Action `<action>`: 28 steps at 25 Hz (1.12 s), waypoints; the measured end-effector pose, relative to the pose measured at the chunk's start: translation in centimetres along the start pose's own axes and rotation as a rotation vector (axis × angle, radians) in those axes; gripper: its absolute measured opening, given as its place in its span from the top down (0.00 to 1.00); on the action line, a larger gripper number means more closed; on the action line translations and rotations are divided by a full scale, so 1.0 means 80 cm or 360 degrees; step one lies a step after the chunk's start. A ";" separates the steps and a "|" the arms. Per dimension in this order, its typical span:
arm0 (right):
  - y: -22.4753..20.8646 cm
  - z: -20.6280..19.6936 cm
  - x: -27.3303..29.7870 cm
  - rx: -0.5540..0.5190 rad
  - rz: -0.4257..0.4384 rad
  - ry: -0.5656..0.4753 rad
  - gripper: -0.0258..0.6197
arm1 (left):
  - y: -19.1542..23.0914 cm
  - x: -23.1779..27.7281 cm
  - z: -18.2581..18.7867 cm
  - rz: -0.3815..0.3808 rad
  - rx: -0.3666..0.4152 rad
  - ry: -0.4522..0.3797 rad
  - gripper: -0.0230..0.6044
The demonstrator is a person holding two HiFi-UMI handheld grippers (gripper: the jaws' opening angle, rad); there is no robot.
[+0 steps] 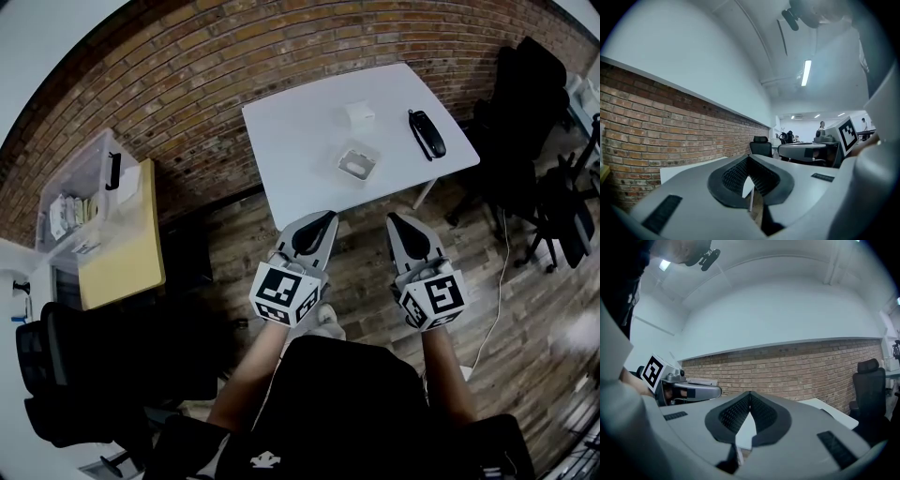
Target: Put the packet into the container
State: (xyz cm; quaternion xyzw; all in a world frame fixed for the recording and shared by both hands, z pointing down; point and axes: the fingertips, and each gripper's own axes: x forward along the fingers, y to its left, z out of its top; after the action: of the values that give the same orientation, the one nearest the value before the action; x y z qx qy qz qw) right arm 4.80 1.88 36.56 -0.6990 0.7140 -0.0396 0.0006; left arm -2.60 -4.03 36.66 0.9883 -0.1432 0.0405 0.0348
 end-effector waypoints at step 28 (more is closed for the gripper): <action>-0.062 -0.004 0.138 -0.0057 -0.0068 0.0078 0.95 | 0.123 0.092 -0.003 -0.0016 -0.0119 -0.0034 0.95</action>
State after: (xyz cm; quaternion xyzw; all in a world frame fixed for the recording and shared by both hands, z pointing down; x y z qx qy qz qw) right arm 9.49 -9.25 37.73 -0.7127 0.6994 -0.0438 -0.0303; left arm 1.64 -15.53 38.12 0.9874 -0.1399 0.0243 0.0704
